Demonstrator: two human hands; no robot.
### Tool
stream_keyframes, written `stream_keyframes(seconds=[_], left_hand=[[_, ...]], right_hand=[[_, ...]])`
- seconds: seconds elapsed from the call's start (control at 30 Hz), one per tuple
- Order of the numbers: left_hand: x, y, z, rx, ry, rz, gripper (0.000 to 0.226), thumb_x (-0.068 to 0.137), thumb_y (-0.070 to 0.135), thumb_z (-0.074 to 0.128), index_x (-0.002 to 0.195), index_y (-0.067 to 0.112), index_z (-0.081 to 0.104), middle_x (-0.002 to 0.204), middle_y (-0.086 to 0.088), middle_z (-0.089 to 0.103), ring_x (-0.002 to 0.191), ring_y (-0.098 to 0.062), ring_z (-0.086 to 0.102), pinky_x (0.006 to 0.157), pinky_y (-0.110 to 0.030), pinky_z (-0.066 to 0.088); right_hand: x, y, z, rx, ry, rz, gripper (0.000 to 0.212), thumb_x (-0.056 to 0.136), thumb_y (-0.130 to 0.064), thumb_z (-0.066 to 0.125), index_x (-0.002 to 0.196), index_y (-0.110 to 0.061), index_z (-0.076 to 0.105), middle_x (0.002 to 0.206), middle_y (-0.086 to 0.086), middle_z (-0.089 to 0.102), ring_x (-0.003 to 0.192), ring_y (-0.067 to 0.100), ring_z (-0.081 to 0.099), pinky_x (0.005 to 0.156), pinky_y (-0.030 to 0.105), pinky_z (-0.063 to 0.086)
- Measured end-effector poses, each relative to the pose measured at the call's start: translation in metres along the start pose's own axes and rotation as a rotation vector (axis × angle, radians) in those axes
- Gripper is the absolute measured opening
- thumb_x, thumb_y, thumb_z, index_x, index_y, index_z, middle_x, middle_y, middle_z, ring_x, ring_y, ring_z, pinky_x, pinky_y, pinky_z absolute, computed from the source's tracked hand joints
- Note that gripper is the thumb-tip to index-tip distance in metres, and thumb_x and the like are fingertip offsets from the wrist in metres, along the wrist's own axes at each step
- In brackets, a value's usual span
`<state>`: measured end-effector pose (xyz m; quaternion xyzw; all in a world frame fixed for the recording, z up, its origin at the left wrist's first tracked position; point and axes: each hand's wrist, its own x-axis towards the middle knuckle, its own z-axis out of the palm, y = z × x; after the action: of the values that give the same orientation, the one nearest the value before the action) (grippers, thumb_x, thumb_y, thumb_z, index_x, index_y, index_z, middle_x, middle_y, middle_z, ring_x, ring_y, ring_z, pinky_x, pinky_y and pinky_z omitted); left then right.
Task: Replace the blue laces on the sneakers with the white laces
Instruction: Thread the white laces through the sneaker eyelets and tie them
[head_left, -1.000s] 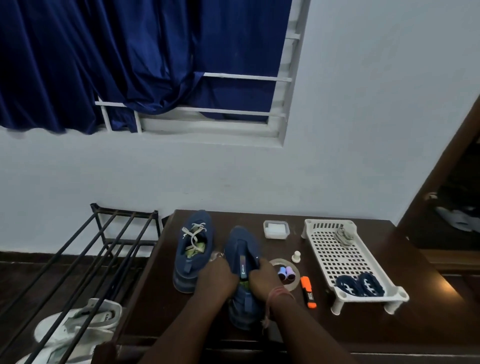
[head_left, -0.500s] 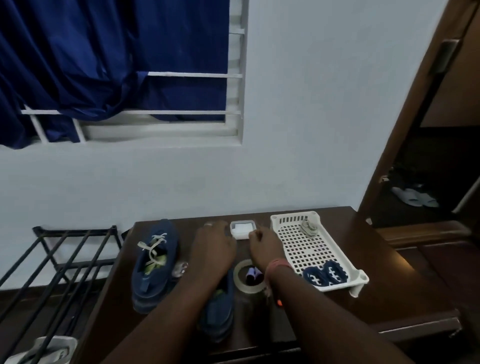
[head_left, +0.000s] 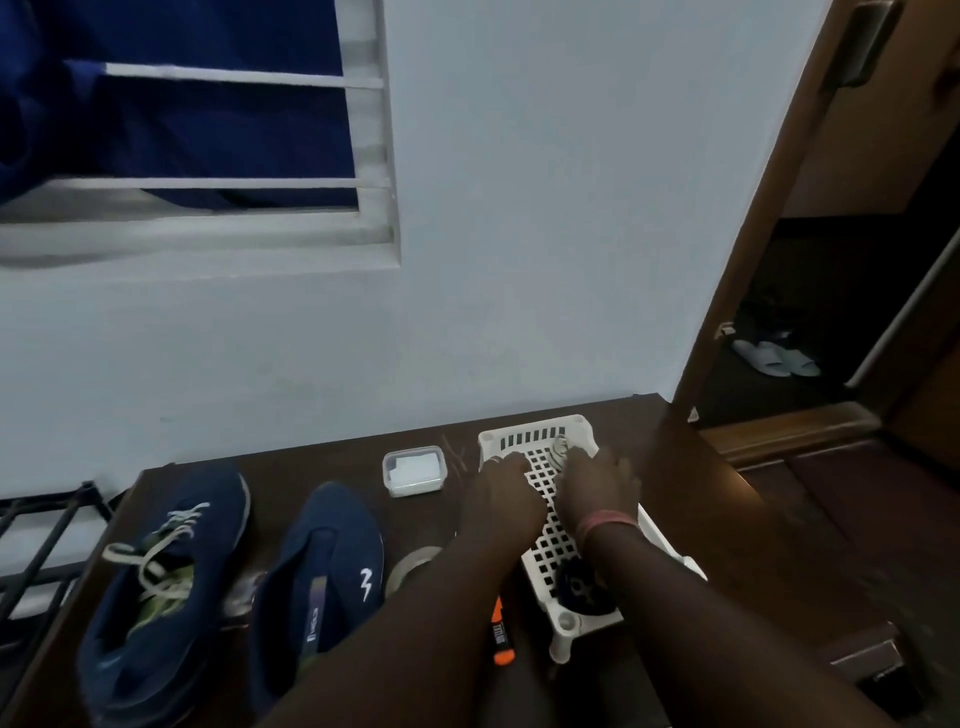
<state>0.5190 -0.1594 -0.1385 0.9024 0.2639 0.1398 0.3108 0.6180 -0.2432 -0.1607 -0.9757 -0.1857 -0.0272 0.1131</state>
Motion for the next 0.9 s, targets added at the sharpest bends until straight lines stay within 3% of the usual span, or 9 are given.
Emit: stream_keyframes(seconds=[0.13, 0.43, 0.5, 0.57, 0.63, 0.67, 0.77, 0.83, 0.9], left_hand=[[0.013, -0.005, 0.012, -0.011, -0.028, -0.039, 0.039, 0.089, 0.011, 0.048, 0.127, 0.016, 0.059, 0.127, -0.008, 0.060, 0.116, -0.023, 0.058, 0.094, -0.030, 0.045], [0.007, -0.015, 0.001, -0.023, -0.024, -0.100, 0.035, 0.091, 0.014, 0.047, 0.121, 0.017, 0.065, 0.122, -0.005, 0.066, 0.111, -0.020, 0.062, 0.094, -0.033, 0.050], [0.005, -0.013, -0.007, -0.098, -0.012, -0.147, 0.029, 0.094, 0.017, 0.047, 0.113, 0.016, 0.069, 0.117, -0.003, 0.069, 0.108, -0.020, 0.064, 0.094, -0.033, 0.050], [0.007, -0.011, -0.019, -0.273, 0.014, -0.261, 0.025, 0.093, 0.034, 0.051, 0.090, 0.020, 0.073, 0.099, -0.002, 0.073, 0.096, -0.022, 0.068, 0.091, -0.038, 0.053], [0.010, -0.011, -0.031, -0.491, 0.040, -0.347, 0.046, 0.079, 0.061, 0.056, 0.064, 0.019, 0.066, 0.074, -0.003, 0.070, 0.075, -0.027, 0.067, 0.083, -0.046, 0.058], [0.011, -0.014, -0.040, -0.569, 0.026, -0.370, 0.054, 0.074, 0.068, 0.057, 0.060, 0.016, 0.063, 0.066, -0.004, 0.067, 0.067, -0.027, 0.065, 0.078, -0.043, 0.059], [0.001, -0.010, -0.084, -0.666, 0.053, -0.403, 0.042, 0.087, 0.047, 0.068, 0.072, 0.007, 0.069, 0.068, -0.012, 0.070, 0.062, -0.026, 0.066, 0.069, -0.036, 0.060], [-0.008, -0.016, -0.109, -0.776, 0.113, -0.448, 0.016, 0.089, 0.019, 0.070, 0.084, 0.004, 0.072, 0.079, -0.018, 0.074, 0.065, -0.026, 0.069, 0.070, -0.039, 0.063], [-0.021, -0.031, -0.129, -0.826, 0.178, -0.482, 0.006, 0.090, 0.003, 0.067, 0.090, 0.002, 0.073, 0.083, -0.018, 0.074, 0.067, -0.023, 0.071, 0.063, -0.032, 0.062]], right_hand=[[0.014, 0.003, 0.014, -0.014, 0.012, 0.014, 0.029, 0.089, -0.027, 0.051, 0.116, -0.025, 0.062, 0.123, 0.006, 0.056, 0.115, 0.028, 0.049, 0.095, 0.040, 0.040], [0.019, 0.001, 0.008, 0.052, -0.004, 0.020, 0.035, 0.089, -0.021, 0.053, 0.123, -0.020, 0.060, 0.125, 0.007, 0.056, 0.117, 0.028, 0.049, 0.100, 0.039, 0.041], [0.011, -0.007, 0.000, 0.051, 0.046, -0.018, 0.034, 0.087, -0.019, 0.053, 0.120, -0.018, 0.060, 0.123, 0.007, 0.056, 0.115, 0.028, 0.049, 0.098, 0.039, 0.042], [0.000, -0.020, -0.009, 0.023, 0.101, -0.112, 0.033, 0.085, -0.015, 0.051, 0.117, -0.018, 0.060, 0.120, 0.006, 0.057, 0.113, 0.028, 0.050, 0.094, 0.038, 0.043], [-0.015, -0.037, -0.017, 0.003, 0.146, -0.236, 0.031, 0.083, -0.013, 0.053, 0.112, -0.018, 0.061, 0.113, 0.006, 0.058, 0.106, 0.029, 0.054, 0.086, 0.039, 0.044], [-0.024, -0.045, -0.021, 0.010, 0.179, -0.309, 0.028, 0.080, -0.013, 0.058, 0.106, -0.018, 0.064, 0.105, 0.006, 0.060, 0.099, 0.030, 0.056, 0.079, 0.040, 0.045], [-0.047, -0.069, -0.029, 0.024, 0.277, -0.512, 0.020, 0.074, -0.022, 0.065, 0.093, -0.019, 0.069, 0.086, 0.005, 0.062, 0.078, 0.028, 0.058, 0.065, 0.037, 0.046], [-0.061, -0.082, -0.034, 0.091, 0.314, -0.603, 0.021, 0.078, -0.027, 0.061, 0.098, -0.022, 0.066, 0.090, 0.002, 0.062, 0.082, 0.025, 0.057, 0.068, 0.038, 0.046], [-0.076, -0.096, -0.042, 0.243, 0.307, -0.646, 0.021, 0.084, -0.030, 0.058, 0.105, -0.024, 0.060, 0.098, 0.001, 0.060, 0.089, 0.023, 0.054, 0.074, 0.038, 0.045]])
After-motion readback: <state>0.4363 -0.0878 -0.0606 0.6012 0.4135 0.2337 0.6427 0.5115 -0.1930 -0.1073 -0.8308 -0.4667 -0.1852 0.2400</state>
